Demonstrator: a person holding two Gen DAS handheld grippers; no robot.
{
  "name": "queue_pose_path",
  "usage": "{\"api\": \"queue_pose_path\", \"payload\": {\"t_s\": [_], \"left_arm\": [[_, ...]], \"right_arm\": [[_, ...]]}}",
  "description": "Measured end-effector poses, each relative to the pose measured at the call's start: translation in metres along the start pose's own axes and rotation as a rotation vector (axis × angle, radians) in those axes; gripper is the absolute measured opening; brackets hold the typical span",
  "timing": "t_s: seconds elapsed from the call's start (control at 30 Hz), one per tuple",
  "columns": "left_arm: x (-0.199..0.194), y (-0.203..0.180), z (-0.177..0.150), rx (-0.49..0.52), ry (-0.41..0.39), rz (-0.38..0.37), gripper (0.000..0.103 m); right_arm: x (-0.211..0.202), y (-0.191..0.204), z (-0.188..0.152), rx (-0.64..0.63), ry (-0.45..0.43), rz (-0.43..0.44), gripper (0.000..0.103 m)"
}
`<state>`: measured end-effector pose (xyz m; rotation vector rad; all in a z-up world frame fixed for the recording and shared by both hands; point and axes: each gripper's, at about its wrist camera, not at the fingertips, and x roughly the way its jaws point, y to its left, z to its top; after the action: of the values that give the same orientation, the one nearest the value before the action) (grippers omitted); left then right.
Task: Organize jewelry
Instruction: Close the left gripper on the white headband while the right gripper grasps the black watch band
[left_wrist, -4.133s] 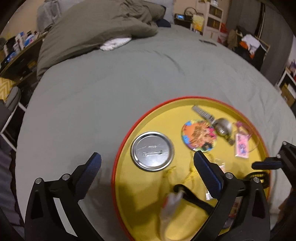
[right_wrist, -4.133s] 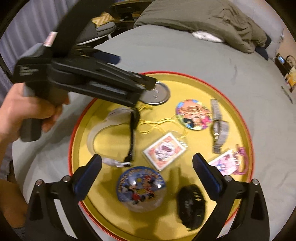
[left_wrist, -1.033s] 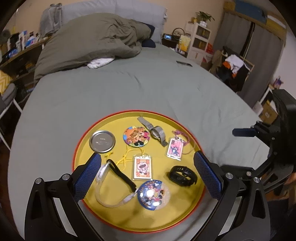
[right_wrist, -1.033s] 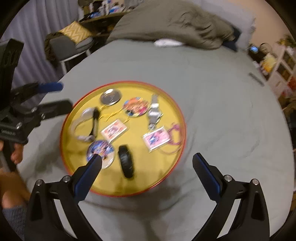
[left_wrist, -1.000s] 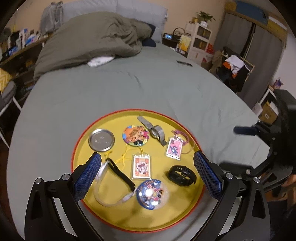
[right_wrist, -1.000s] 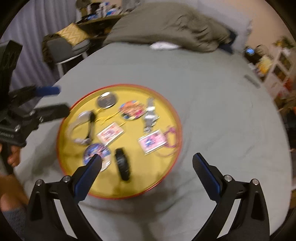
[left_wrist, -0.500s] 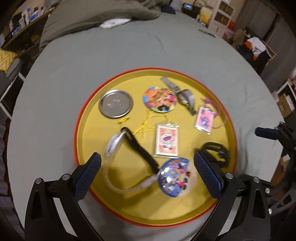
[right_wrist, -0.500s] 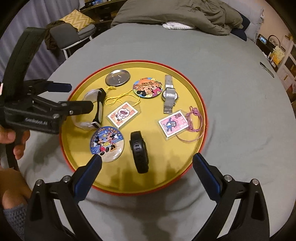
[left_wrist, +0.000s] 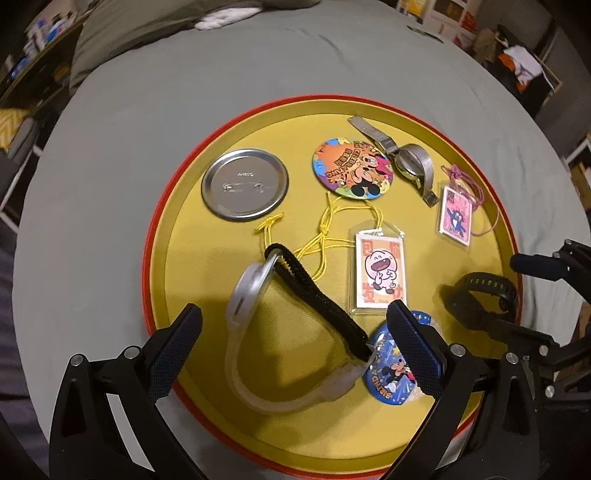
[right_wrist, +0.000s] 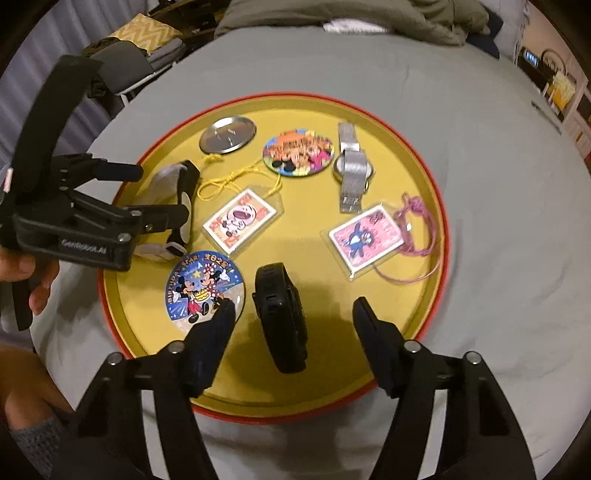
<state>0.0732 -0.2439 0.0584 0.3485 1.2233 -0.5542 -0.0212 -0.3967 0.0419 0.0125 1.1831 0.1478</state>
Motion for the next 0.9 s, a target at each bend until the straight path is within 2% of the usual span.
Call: {"api": "queue_pose_path", "payload": {"t_s": [0.23, 0.27, 0.3, 0.33, 0.4, 0.5, 0.53, 0.57, 0.7, 0.9], "left_arm": [[0.014, 0.001, 0.003, -0.007, 0.04, 0.018, 0.096], [0.017, 0.001, 0.003, 0.0, 0.047, 0.027, 0.092], [0.019, 0.0, 0.003, 0.005, 0.054, 0.035, 0.082], [0.021, 0.0, 0.003, 0.003, 0.058, 0.027, 0.079], [0.019, 0.001, 0.002, 0.001, 0.053, 0.037, 0.073], [0.017, 0.0, 0.002, 0.009, 0.044, 0.045, 0.068], [0.017, -0.001, 0.001, 0.013, 0.041, 0.044, 0.066], [0.016, -0.001, 0.001, 0.015, 0.039, 0.046, 0.065], [0.012, -0.001, 0.007, 0.003, 0.02, 0.032, 0.042], [0.006, 0.001, 0.011, -0.002, 0.01, 0.018, 0.039]], "right_arm": [[0.009, 0.003, -0.001, -0.009, 0.019, -0.009, 0.05], [0.01, 0.003, -0.002, -0.01, 0.021, -0.01, 0.048], [0.01, 0.003, -0.002, -0.01, 0.023, -0.01, 0.045], [0.011, 0.002, -0.001, -0.01, 0.025, -0.011, 0.043], [0.011, 0.003, -0.001, -0.01, 0.026, -0.01, 0.035], [0.011, 0.003, -0.002, -0.005, 0.022, -0.018, 0.031], [0.012, 0.002, -0.002, -0.002, 0.023, -0.014, 0.027], [0.012, 0.003, -0.002, -0.001, 0.026, -0.004, 0.019], [0.012, 0.004, -0.001, -0.001, 0.017, 0.003, 0.017], [0.008, 0.0, 0.004, 0.03, -0.007, 0.029, 0.016]]}}
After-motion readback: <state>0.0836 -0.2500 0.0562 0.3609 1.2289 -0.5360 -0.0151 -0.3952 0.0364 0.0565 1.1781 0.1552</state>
